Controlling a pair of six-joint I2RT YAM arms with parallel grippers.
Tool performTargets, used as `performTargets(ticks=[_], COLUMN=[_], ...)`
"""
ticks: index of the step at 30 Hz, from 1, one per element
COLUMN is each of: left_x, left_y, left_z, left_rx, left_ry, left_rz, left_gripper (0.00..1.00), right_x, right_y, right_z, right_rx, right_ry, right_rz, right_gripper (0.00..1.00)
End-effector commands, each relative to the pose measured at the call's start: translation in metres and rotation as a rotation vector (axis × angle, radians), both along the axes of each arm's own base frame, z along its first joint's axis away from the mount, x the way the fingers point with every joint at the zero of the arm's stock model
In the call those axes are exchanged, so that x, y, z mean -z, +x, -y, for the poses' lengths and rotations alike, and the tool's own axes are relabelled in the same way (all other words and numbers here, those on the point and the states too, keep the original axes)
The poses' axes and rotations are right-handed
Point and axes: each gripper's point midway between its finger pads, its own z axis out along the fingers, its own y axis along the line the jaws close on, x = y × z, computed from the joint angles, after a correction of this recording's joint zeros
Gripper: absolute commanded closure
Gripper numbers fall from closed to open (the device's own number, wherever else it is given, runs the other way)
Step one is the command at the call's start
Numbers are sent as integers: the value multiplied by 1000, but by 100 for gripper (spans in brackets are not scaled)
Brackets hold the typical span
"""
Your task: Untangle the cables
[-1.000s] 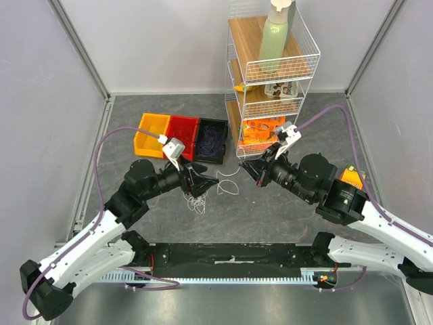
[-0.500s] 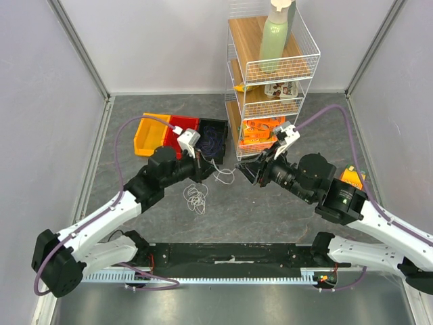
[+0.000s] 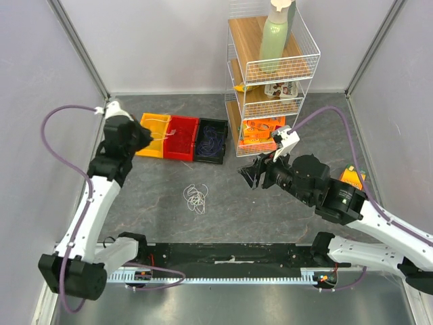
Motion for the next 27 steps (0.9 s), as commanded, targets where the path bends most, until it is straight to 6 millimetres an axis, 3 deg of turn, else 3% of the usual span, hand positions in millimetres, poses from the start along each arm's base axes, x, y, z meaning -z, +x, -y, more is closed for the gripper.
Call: performTargets(ticks=[1, 5, 8, 12, 21, 24, 27], left_x=[13, 28, 39, 65, 97, 120, 136], left_y=[24, 61, 87, 104, 140, 139, 125], left_z=[-55, -87, -80, -82, -99, -91, -86], left_rx=[-226, -350, -286, -326, -408, -386, -401], left_ry=[-149, -230, -335, -441, -441, -465, -507], left_rz=[-74, -110, -134, -221, -237, -329, -360], left_gripper=[99, 98, 98, 98, 98, 98, 98], right_x=[-8, -9, -13, -15, -22, -20, -13], right_y=[-2, -5, -8, -10, -11, -9, -6], right_z=[12, 23, 34, 46, 59, 58, 54], right_rx=[24, 44, 65, 95, 128, 132, 134], right_ry=[13, 28, 45, 58, 58, 48, 34], right_rz=[31, 32, 38, 45, 67, 62, 54], right_gripper=[32, 32, 32, 32, 32, 32, 32])
